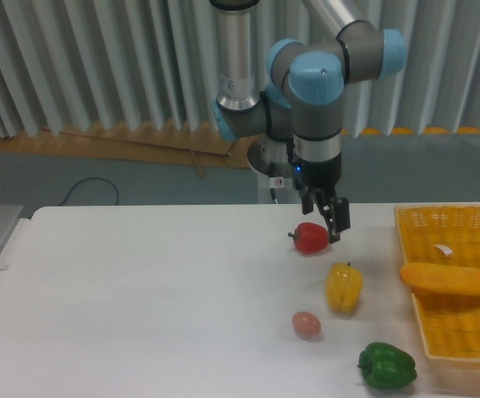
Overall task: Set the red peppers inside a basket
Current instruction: 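Move the open gripper over the red pepper and lower it, then lower the gripper onto the red pepper and close on its stem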
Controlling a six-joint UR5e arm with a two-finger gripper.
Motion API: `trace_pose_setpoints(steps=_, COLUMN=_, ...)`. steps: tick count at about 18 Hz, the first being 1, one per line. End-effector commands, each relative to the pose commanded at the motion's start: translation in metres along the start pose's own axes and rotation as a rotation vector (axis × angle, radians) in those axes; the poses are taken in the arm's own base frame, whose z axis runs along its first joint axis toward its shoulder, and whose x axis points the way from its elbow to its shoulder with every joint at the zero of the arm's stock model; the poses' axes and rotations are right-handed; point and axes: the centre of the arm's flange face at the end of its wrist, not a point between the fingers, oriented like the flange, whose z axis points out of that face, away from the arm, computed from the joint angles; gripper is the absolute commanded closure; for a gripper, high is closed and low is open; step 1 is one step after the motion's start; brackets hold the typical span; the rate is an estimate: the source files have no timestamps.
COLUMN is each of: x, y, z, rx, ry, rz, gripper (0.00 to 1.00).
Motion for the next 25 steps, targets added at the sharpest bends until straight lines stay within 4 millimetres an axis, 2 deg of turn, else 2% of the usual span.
trace_pose_setpoints(steps=1, x=0.004, y=-0.001, z=0.008, rx=-0.023, ry=0.018, rz=0.055, gripper=0.0)
trace_pose_setpoints(steps=4, x=0.011, y=-0.036, z=0.033, rx=-0.05, ry=0.06, rz=0.167, gripper=0.0)
trace_pose_setpoints(steps=6, x=0.014, y=-0.044, z=0.035, rx=-0.046, ry=0.067, rz=0.184, gripper=0.0)
trace_pose_setpoints(steps=8, x=0.031, y=-0.071, z=0.04, rx=-0.046, ry=0.081, rz=0.232, gripper=0.0)
trace_pose_setpoints(steps=11, x=0.048, y=-0.082, z=0.04, rx=-0.042, ry=0.089, rz=0.248, gripper=0.0)
trace_pose_setpoints(steps=13, x=0.057, y=-0.08, z=0.043, rx=-0.042, ry=0.097, rz=0.246, gripper=0.0)
trace_pose_setpoints(steps=16, x=0.068, y=-0.063, z=0.046, rx=-0.04, ry=0.108, rz=0.229, gripper=0.0)
trace_pose_setpoints(steps=18, x=0.075, y=-0.046, z=0.043, rx=-0.029, ry=0.108, rz=0.199, gripper=0.0)
trace_pose_setpoints(steps=21, x=0.084, y=-0.04, z=0.035, rx=-0.033, ry=0.099, rz=0.203, gripper=0.0)
trace_pose_setpoints(steps=25, x=0.113, y=-0.025, z=0.045, rx=-0.032, ry=0.125, rz=0.211, gripper=0.0)
